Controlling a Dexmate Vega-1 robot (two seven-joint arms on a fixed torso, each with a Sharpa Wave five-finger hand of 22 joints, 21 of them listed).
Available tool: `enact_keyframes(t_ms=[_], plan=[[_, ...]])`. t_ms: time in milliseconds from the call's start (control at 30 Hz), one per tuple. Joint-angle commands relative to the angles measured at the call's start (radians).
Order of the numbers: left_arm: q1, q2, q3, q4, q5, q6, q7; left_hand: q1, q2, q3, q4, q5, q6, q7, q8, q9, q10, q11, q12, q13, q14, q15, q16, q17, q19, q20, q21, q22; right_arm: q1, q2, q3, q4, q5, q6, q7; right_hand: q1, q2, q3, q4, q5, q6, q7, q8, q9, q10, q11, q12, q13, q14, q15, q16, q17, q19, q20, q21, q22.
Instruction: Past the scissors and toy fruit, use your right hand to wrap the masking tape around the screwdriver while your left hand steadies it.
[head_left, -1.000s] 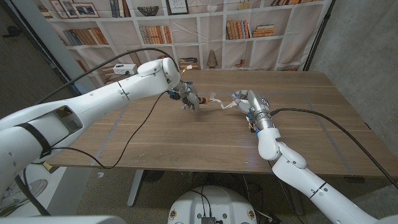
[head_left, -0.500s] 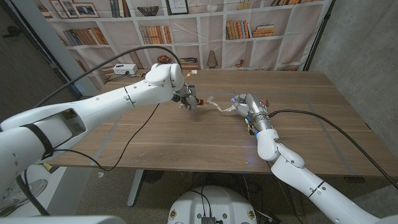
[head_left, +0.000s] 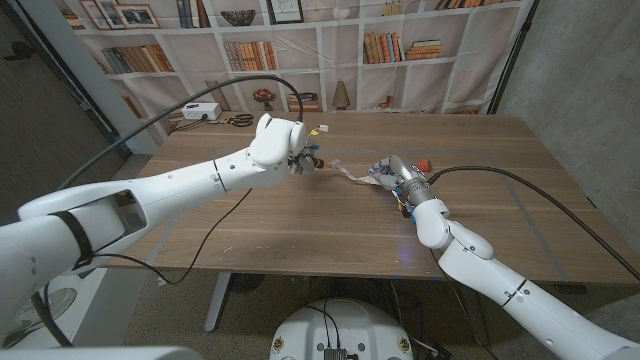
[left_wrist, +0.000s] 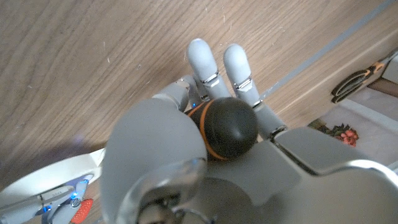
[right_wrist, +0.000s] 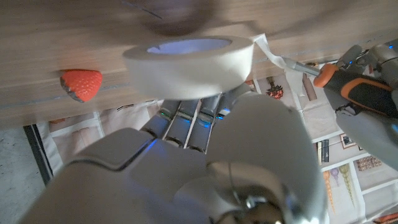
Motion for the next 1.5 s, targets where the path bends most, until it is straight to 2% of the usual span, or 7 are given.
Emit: enact_keyframes(t_ms=[33, 200, 400, 667, 867, 1100, 1500], plan=[[0.141, -0.035, -0.094, -0.02, 0.405, -0.162, -0.04, -0.092, -0.118, -0.003, 0.034, 0.06, -0.126, 0.009, -0.143, -0.051, -0.148, 0.038, -0.078, -0.076, -0.238, 0.007, -0.266, -0.17, -0.188, 0.006, -0.176, -0.089, 0.05, -0.064, -0.046, -0.066, 0.003, -0.121, 0.123, -0.1, -0.064, -0.031, 0.025, 0.0, -0.091, -0.027, -0.007, -0.042, -0.149, 0.004, -0.078, -0.046, -0.094, -0.131, -0.237, -0.148, -0.028, -0.002, -0.033, 0.002], [0.203, -0.059, -0.17, -0.027, 0.472, -0.244, -0.057, -0.151, -0.19, -0.032, 0.07, 0.117, -0.227, 0.003, -0.274, -0.103, -0.263, 0.062, -0.158, -0.167, -0.52, 0.083, -0.465, -0.267, -0.4, 0.138, -0.337, -0.086, 0.053, -0.085, -0.046, -0.081, 0.015, -0.126, 0.135, -0.191, -0.125, -0.085, 0.057, 0.021, -0.208, -0.039, -0.007, -0.087, -0.306, 0.01, -0.155, -0.076, -0.175, -0.093, -0.437, -0.302, -0.057, 0.046, -0.073, 0.002], [0.258, -0.091, -0.248, -0.035, 0.521, -0.313, -0.078, -0.176, -0.253, -0.152, 0.087, 0.195, -0.46, -0.011, -0.448, -0.174, -0.501, 0.118, -0.351, -0.261, -0.873, 0.249, -0.507, -0.329, -0.608, 0.27, -0.496, -0.08, 0.059, -0.108, -0.041, -0.093, 0.046, -0.123, 0.16, -0.281, -0.18, -0.159, 0.094, 0.057, -0.349, -0.046, -0.006, -0.132, -0.532, 0.028, -0.301, -0.127, -0.346, -0.026, -0.599, -0.401, -0.152, 0.097, -0.152, 0.001], [0.341, -0.115, -0.333, -0.063, 0.569, -0.326, -0.01, -0.298, -0.259, -0.362, 0.159, 0.266, -0.662, -0.053, -0.623, -0.197, -0.772, 0.156, -0.569, -0.376, -1.245, 0.395, -0.515, -0.432, -0.806, 0.306, -0.707, -0.082, 0.044, -0.13, -0.005, -0.081, 0.129, -0.036, 0.153, -0.453, -0.213, -0.272, 0.177, 0.088, -0.581, -0.047, -0.012, -0.195, -0.693, 0.066, -0.441, -0.191, -0.533, 0.06, -0.708, -0.459, -0.304, 0.194, -0.299, -0.002], [0.43, -0.109, -0.404, -0.104, 0.546, -0.315, 0.164, -0.366, -0.216, -0.422, 0.214, 0.278, -0.78, -0.08, -0.652, -0.197, -0.913, 0.164, -0.625, -0.41, -1.377, 0.405, -0.514, -0.452, -0.877, 0.308, -0.787, -0.079, 0.025, -0.131, 0.03, -0.058, 0.192, 0.062, 0.116, -0.508, -0.211, -0.306, 0.199, 0.098, -0.678, -0.059, -0.011, -0.216, -0.752, 0.071, -0.488, -0.215, -0.608, 0.079, -0.755, -0.487, -0.366, 0.234, -0.367, -0.003], [0.53, -0.096, -0.499, -0.154, 0.394, -0.3, 0.39, -0.491, -0.177, -0.481, 0.287, 0.24, -0.793, -0.144, -0.634, -0.198, -0.914, 0.14, -0.609, -0.44, -1.377, 0.393, -0.493, -0.46, -0.842, 0.307, -0.813, -0.077, 0.006, -0.117, 0.075, -0.001, 0.293, 0.228, 0.084, -0.571, -0.198, -0.339, 0.216, 0.105, -0.846, -0.117, -0.017, -0.235, -0.825, 0.056, -0.533, -0.247, -0.662, 0.062, -0.803, -0.53, -0.386, 0.245, -0.433, -0.003], [0.708, -0.113, -0.738, -0.178, -0.264, -0.415, 0.884, -0.633, -0.137, -0.536, 0.31, 0.172, -0.722, -0.214, -0.618, -0.203, -0.855, 0.094, -0.593, -0.486, -1.376, 0.397, -0.495, -0.469, -0.832, 0.311, -0.857, -0.078, -0.01, -0.011, 0.149, 0.169, 0.529, 0.624, 0.05, -0.623, -0.209, -0.371, 0.223, 0.105, -0.852, -0.122, 0.003, -0.241, -0.828, 0.054, -0.535, -0.265, -0.68, 0.057, -0.826, -0.558, -0.386, 0.223, -0.465, -0.003]])
